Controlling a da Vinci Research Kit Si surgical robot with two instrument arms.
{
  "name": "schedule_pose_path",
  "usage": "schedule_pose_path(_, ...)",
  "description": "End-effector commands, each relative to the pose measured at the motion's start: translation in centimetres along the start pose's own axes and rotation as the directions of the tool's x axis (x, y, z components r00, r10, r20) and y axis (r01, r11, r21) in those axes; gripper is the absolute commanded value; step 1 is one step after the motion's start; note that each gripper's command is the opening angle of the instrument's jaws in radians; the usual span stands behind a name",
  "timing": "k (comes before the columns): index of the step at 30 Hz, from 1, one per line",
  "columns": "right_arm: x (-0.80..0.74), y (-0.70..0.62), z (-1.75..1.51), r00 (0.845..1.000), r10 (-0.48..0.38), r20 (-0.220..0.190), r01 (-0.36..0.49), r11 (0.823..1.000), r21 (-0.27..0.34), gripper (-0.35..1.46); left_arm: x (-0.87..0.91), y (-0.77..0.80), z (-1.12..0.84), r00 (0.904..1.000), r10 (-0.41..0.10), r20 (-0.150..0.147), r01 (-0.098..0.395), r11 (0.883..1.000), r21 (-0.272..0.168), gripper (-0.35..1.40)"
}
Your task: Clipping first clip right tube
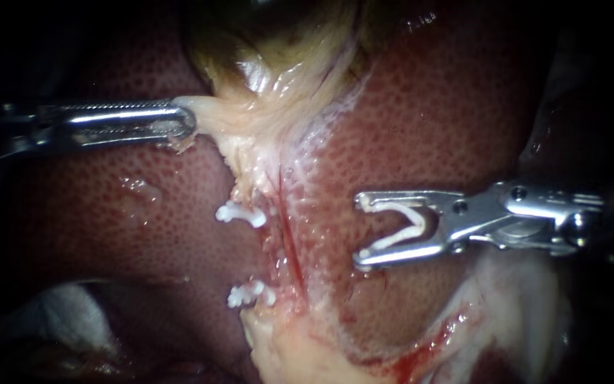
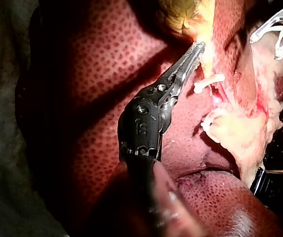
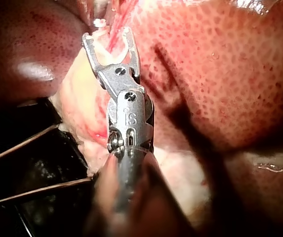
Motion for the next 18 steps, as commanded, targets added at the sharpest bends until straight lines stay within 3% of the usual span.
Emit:
schedule_pose_path(1, -0.08, 0.02, 0.08, 1.000, 0.016, 0.003, -0.016, 1.000, 0.004, 0.49, 0.00, 0.00, 0.00, 1.0000, 0.000, 0.000, 0.000, 1.000, 0.000, -0.35)
schedule_pose_path(6, -0.38, 0.11, 0.40, 0.998, 0.054, 0.017, -0.054, 0.998, 0.016, 0.49, -0.01, 0.01, 0.00, 1.0000, 0.001, 0.000, -0.001, 1.000, 0.001, -0.35)
schedule_pose_path(10, -0.57, 0.26, 0.68, 0.997, 0.072, 0.031, -0.072, 0.997, -0.004, 0.49, -0.01, 0.02, 0.00, 1.0000, 0.001, 0.000, -0.001, 1.000, 0.002, -0.35)
schedule_pose_path(18, -0.94, 0.49, 0.97, 0.991, 0.122, 0.053, -0.121, 0.992, -0.033, 0.49, -0.02, 0.04, 0.01, 1.0000, 0.001, 0.000, -0.001, 1.000, 0.004, -0.35)
